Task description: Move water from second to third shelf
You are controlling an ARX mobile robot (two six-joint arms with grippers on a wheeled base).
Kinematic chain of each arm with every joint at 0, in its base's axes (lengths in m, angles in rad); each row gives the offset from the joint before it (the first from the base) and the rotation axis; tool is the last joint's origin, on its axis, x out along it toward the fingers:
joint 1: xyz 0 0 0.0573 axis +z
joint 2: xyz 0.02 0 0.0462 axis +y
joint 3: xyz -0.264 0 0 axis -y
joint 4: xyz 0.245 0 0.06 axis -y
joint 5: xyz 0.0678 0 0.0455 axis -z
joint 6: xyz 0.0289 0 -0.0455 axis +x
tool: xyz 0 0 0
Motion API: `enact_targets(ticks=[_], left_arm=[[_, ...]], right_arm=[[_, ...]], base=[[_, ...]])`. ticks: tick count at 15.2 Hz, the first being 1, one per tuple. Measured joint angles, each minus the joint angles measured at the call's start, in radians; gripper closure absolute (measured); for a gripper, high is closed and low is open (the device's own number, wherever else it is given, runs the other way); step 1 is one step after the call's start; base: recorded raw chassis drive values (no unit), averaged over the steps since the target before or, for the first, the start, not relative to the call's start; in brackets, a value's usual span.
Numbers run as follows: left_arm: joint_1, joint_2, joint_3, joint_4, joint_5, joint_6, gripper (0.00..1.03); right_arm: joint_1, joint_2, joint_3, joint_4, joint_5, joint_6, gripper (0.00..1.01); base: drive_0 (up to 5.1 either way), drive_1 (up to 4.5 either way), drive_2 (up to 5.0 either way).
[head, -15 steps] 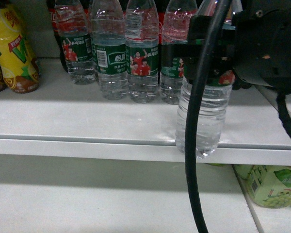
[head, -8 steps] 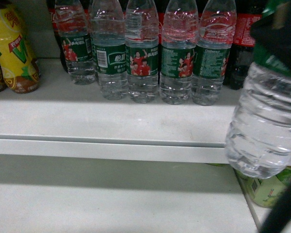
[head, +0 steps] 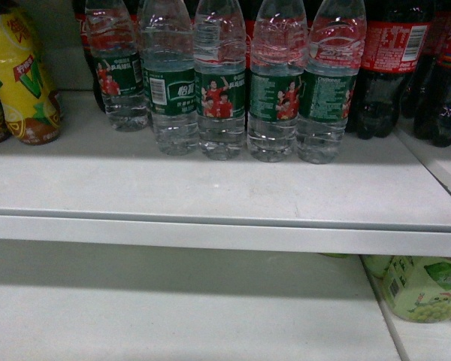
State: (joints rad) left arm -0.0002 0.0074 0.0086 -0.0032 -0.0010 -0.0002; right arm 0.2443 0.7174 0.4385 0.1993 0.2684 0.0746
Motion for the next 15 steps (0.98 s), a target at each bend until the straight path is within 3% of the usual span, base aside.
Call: enact_targets(ticks=[3, 4, 5, 8, 10, 12, 15], left_arm=[[0.000, 0.000, 0.000, 0.000, 0.000, 0.000, 0.05], [0.000, 0.000, 0.000, 0.000, 0.000, 0.000, 0.05], [0.000, 0.000, 0.000, 0.000, 0.000, 0.000, 0.05], [0.000, 0.000, 0.000, 0.000, 0.000, 0.000, 0.05], [0.000, 0.000, 0.000, 0.000, 0.000, 0.000, 0.05], [0.000, 0.000, 0.000, 0.000, 0.000, 0.000, 0.05], [0.000, 0.000, 0.000, 0.000, 0.000, 0.000, 0.05]], right_arm=[[-0.068, -0.029, -0.002, -0.066, -0.077, 0.039, 0.58], [-0.123, -0.059, -0.004, -0.108, -0.145, 0.057, 0.58], [-0.207, -0.142, -0.004, -0.188, -0.255, 0.084, 0.58], [-0.216, -0.208, -0.004, -0.284, -0.388, 0.126, 0.58], [-0.189, -0.241, -0.003, -0.312, -0.413, 0.146, 0.58], [-0.151, -0.260, -0.002, -0.326, -0.403, 0.149, 0.58], [-0.138, -0.260, -0.002, -0.331, -0.390, 0.158, 0.58]], base=[[0.0, 0.00, 0.0], [0.0, 0.00, 0.0], [0.0, 0.00, 0.0], [0.0, 0.00, 0.0], [0.0, 0.00, 0.0], [0.0, 0.00, 0.0], [0.0, 0.00, 0.0]])
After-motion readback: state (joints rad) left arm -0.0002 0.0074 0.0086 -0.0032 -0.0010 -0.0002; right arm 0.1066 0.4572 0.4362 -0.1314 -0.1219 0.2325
